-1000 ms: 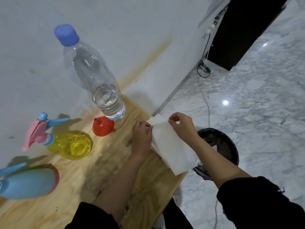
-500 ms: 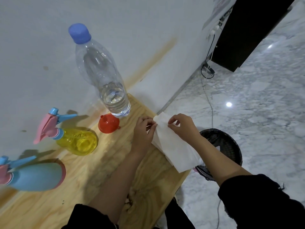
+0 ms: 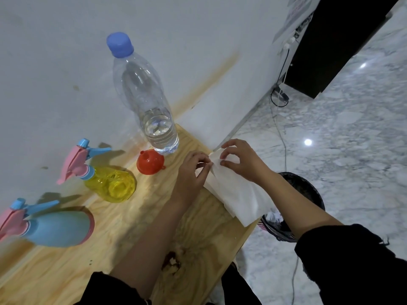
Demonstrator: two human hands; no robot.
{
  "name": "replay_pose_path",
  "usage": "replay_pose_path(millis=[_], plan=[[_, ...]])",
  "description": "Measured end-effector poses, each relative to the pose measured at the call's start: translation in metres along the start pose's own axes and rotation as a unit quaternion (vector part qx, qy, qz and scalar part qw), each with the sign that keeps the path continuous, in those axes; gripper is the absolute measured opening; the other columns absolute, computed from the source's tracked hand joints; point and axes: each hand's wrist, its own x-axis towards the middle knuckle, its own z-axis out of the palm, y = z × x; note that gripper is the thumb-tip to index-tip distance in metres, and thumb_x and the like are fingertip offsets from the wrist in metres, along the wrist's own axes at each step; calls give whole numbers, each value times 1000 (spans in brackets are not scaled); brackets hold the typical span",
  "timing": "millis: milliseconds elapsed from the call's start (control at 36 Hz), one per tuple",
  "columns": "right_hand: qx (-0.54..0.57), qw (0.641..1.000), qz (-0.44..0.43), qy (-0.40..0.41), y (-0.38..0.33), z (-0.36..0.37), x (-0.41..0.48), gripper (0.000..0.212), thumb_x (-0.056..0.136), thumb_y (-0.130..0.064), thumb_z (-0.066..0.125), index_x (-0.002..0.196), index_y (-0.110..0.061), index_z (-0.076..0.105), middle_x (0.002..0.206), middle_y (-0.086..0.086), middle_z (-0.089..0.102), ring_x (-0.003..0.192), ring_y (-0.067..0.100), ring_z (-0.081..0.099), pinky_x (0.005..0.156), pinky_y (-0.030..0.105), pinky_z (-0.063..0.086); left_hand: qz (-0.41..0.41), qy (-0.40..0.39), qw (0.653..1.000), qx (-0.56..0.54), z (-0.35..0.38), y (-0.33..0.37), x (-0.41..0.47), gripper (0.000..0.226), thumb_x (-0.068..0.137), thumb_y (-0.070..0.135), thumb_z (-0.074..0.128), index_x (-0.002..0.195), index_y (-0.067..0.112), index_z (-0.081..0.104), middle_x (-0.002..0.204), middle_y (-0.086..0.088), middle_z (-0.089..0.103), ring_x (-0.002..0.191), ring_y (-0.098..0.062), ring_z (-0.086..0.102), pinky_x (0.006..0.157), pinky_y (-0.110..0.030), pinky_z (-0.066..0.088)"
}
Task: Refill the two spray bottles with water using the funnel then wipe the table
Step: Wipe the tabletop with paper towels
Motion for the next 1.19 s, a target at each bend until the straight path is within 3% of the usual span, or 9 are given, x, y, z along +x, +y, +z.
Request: replay_pose_path(millis=[194,333,472,611,667,806,917,1028,1194], plan=[[7,1000,-6,30,-5,-8,-9,9,83,-21,68,92,-17,68,116,-1,58,116,16,46,100,40,39,-145,-28,988,-47,14,7,-12,43,80,35,72,116,15,59,111,7,62,98,-4,60,84,-18,50],[23,998,-24,48,-4,-15,-17,17,82,-21,69,99,-22,67,117,-4,56,117,15,46,99,41,39,-106,8,994,-24,18,19,-15,0,87,19,66,87,19,67,80,11,66,78,-7,61,73,-20,51],[25,998,-50,39,-11,-25,-23,36,82,-23,69,116,-28,60,126,-5,53,124,17,44,103,39,37,-82,7,997,-13,9,31,-15,10,91,19,62,93,15,70,84,9,68,82,-4,62,74,-14,48],[52,997,-56,16,-35,-44,-22,45,81,-19,72,122,-28,58,136,-3,47,131,13,36,104,24,27,-16,-34,999,20,-14,53,-6,17,92,18,59,104,9,68,93,7,65,87,-5,62,81,-14,48],[33,995,-90,9,-45,-53,-20,38,81,-16,71,117,-24,61,137,-1,47,134,15,34,107,26,26,14,-55,997,47,-26,65,-2,18,93,16,57,105,7,67,94,7,63,84,-3,59,81,-13,47],[44,994,-96,13,-75,-75,-20,15,84,-24,68,95,-34,65,129,-16,46,137,6,27,112,31,24,78,-82,988,102,-57,93,9,23,91,18,51,98,2,65,90,-10,65,84,-24,59,79,-36,49],[63,989,-123,43,-102,-88,-25,36,83,-23,70,113,-36,56,131,-16,47,138,7,28,114,30,24,93,-106,980,139,-83,120,13,22,96,17,48,112,11,63,101,-1,62,94,-15,58,86,-29,47],[69,984,-159,31,-132,-100,-26,50,84,-20,69,123,-42,47,137,-14,46,140,7,26,114,29,23,144,-128,967,168,-108,146,17,20,95,18,47,106,12,63,90,5,55,85,-12,55,81,-28,46],[84,981,-166,59,-163,-119,-29,21,82,-19,70,84,-38,61,121,-15,53,130,10,42,110,33,31,175,-138,950,220,-132,186,29,22,95,15,47,110,15,63,88,5,55,83,-12,53,74,-21,42]])
